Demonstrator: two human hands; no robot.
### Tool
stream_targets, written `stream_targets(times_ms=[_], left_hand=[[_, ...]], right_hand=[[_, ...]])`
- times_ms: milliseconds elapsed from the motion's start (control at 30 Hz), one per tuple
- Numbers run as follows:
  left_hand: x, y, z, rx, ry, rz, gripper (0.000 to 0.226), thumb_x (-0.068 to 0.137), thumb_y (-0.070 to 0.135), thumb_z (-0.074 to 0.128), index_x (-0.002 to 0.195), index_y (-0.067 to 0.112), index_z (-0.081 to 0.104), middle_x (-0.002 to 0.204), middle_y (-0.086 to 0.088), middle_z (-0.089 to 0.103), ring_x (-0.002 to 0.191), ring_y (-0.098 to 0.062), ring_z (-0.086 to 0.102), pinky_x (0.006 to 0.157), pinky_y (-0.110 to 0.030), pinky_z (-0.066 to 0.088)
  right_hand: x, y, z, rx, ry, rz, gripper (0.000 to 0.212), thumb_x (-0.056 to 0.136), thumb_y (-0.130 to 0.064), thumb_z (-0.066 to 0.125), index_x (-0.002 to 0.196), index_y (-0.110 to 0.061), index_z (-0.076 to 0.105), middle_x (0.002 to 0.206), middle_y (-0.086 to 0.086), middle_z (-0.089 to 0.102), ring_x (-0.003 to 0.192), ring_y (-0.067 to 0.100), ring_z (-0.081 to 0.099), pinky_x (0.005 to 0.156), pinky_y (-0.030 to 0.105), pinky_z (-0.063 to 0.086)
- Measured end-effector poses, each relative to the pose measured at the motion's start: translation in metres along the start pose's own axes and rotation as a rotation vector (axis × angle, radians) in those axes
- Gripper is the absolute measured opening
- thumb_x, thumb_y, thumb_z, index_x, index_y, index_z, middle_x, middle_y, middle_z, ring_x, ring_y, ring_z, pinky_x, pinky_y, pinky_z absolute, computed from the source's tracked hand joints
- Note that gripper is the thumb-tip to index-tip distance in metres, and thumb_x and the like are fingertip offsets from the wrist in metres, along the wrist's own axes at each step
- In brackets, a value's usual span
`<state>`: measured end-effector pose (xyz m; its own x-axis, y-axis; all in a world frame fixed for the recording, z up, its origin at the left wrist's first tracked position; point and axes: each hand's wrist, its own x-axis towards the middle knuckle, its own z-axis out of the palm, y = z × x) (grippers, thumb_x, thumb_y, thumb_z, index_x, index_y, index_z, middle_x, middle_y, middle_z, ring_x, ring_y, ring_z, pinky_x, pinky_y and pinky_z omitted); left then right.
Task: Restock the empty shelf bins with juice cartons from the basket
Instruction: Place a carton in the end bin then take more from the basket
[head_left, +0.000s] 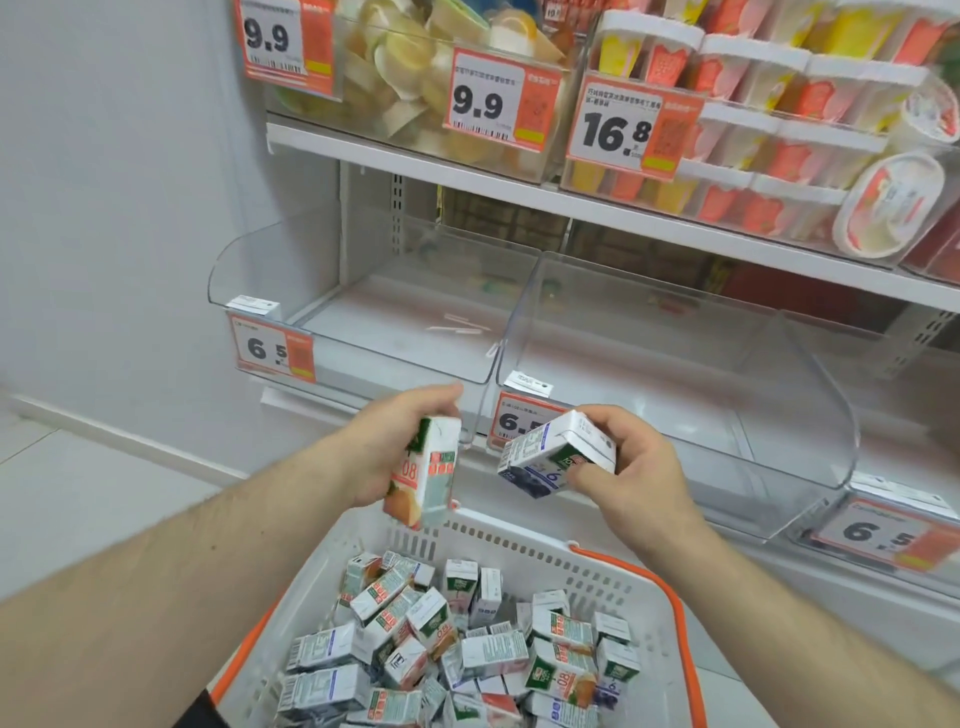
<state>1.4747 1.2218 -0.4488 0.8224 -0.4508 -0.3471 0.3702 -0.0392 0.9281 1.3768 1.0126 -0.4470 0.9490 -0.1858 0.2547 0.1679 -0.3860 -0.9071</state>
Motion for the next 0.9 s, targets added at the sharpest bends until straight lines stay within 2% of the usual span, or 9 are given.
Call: stream_targets(times_ms=[100,233,300,400,500,600,700,767,900], left_hand=[[-0.001,-0.004,0.008,0.551,0.057,0.251,0.010,0.084,0.017,0.070,0.086,0.026,0.068,0.077,0.009,0.064,0.065,-0.012,0.060,0.063,-0.023,0.047],[-0.006,-0.004,0.032,1.008,0.034,0.440,0.054,0.074,0.044,0.076,0.122,0.048,0.053,0.100,0.022,0.059,0.096,0.000,0.056,0.085,-0.024,0.044],[-0.007,-0.005,0.051,1.057,0.001,0.521,0.066,0.069,0.057,0.074,0.130,0.049,0.050,0.110,0.024,0.056,0.103,0.003,0.051,0.089,-0.022,0.041],[-0.007,-0.007,0.086,1.042,0.018,0.657,0.048,0.070,0.058,0.063,0.115,0.041,0.064,0.107,0.020,0.063,0.103,-0.002,0.054,0.087,-0.027,0.046],[-0.002,-0.009,0.120,1.002,0.052,0.690,0.031,0.079,0.047,0.067,0.108,0.036,0.068,0.097,0.014,0.067,0.092,-0.005,0.057,0.079,-0.033,0.048],[0.003,-0.010,0.153,0.940,0.038,0.678,0.021,0.081,0.044,0.068,0.100,0.036,0.069,0.085,0.012,0.065,0.071,-0.002,0.061,0.065,-0.037,0.053],[0.010,-0.007,0.189,0.986,0.050,0.726,0.014,0.081,0.047,0.065,0.077,0.033,0.062,0.076,0.007,0.059,0.069,-0.007,0.057,0.062,-0.037,0.048],[0.016,-0.005,0.213,1.028,0.056,0.757,0.023,0.079,0.054,0.062,0.077,0.032,0.061,0.077,0.007,0.057,0.077,-0.011,0.053,0.064,-0.036,0.046],[0.023,-0.008,0.258,0.945,0.054,0.784,0.030,0.078,0.045,0.062,0.107,0.037,0.066,0.097,0.010,0.063,0.097,-0.012,0.052,0.078,-0.031,0.046]], right_hand=[[0.000,-0.004,-0.003,-0.088,-0.014,-0.064,0.052,0.071,0.014,0.063,0.094,-0.032,0.065,0.088,-0.010,0.071,0.079,0.006,0.065,0.068,0.021,0.052],[-0.001,-0.010,-0.017,-0.117,-0.056,-0.122,0.045,0.068,0.002,0.061,0.096,-0.033,0.064,0.092,-0.012,0.070,0.085,0.004,0.065,0.073,0.016,0.050],[-0.004,-0.010,-0.028,-0.118,-0.073,-0.138,0.044,0.064,-0.004,0.057,0.098,-0.030,0.065,0.096,-0.009,0.070,0.090,0.010,0.066,0.077,0.020,0.052],[-0.007,-0.008,-0.050,-0.122,-0.084,-0.149,0.045,0.065,-0.004,0.058,0.098,-0.035,0.063,0.098,-0.012,0.069,0.091,0.004,0.065,0.078,0.017,0.050],[-0.011,-0.004,-0.077,-0.151,-0.041,-0.123,0.050,0.065,-0.011,0.062,0.105,-0.041,0.057,0.105,-0.015,0.065,0.091,-0.001,0.064,0.078,0.013,0.048],[-0.022,-0.001,-0.105,-0.198,0.039,-0.104,0.055,0.065,-0.036,0.067,0.119,-0.035,0.054,0.109,-0.015,0.060,0.092,0.002,0.062,0.078,0.013,0.048],[-0.031,0.006,-0.129,-0.449,0.144,-0.160,0.069,0.072,-0.059,0.050,0.129,-0.021,0.055,0.117,-0.009,0.060,0.104,0.005,0.055,0.088,0.018,0.044],[-0.033,0.014,-0.144,-0.493,0.249,-0.170,0.057,0.077,-0.054,0.044,0.117,-0.018,0.062,0.109,-0.009,0.061,0.099,0.005,0.054,0.084,0.023,0.044],[-0.036,0.019,-0.180,-0.391,0.461,-0.135,0.018,0.078,-0.039,0.047,0.083,-0.029,0.061,0.078,-0.015,0.062,0.078,0.002,0.056,0.069,0.019,0.043]])
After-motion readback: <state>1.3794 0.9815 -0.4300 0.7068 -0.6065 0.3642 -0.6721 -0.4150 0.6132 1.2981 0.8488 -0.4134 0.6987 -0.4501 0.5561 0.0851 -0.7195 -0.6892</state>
